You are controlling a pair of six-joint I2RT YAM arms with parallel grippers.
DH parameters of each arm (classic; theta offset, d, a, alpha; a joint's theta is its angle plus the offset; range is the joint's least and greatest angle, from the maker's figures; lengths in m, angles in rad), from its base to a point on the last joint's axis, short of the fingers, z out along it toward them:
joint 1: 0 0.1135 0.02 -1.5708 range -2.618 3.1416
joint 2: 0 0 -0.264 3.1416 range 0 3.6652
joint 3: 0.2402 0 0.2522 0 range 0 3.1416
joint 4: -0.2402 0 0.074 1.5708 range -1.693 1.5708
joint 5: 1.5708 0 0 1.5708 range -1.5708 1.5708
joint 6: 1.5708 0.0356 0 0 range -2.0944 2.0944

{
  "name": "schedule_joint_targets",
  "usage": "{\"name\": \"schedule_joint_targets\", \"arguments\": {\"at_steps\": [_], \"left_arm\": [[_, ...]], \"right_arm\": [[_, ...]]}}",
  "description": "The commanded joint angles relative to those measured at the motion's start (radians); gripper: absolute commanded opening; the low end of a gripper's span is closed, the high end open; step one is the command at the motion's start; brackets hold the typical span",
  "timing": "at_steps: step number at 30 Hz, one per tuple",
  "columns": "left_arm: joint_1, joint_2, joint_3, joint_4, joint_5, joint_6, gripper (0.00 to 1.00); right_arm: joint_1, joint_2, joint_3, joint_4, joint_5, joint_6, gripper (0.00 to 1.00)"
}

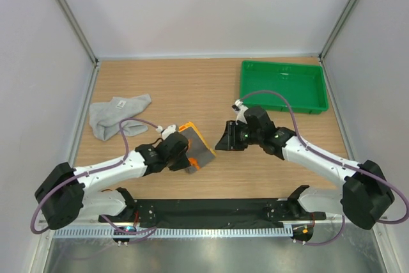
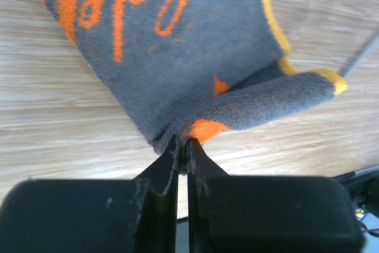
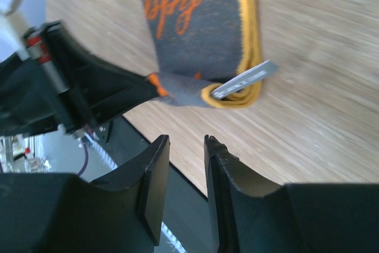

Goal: Roll the towels
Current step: Roll the towel

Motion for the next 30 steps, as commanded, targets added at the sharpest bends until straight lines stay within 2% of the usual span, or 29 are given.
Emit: {"name": "schedule_joint_targets", "arguments": {"at_steps": [1,8,22,30], "left_arm": [[0.039,0.045,0.023,-0.012,0.060,0.005,0.00],[0.080,0.109,0.045,0.003,0.069,0.044,0.00],[0.097,0.178,0.109,-0.012,0.075,0.164,0.00],[0.101,0.172,0.114,-0.020,0.075,0.189,0.00]], "right_arm": [[0.065,0.003,-0.002,0.145,-0.078,-0.002,0.37],[0.154,0.122,0.018,0.215,-0.038,-0.005,0.36],[0.166,0.349,0.107,0.386,-0.081,0.013,0.35],[0.140,0.441,0.107,0.387,-0.037,-0.008,0.32]]}}
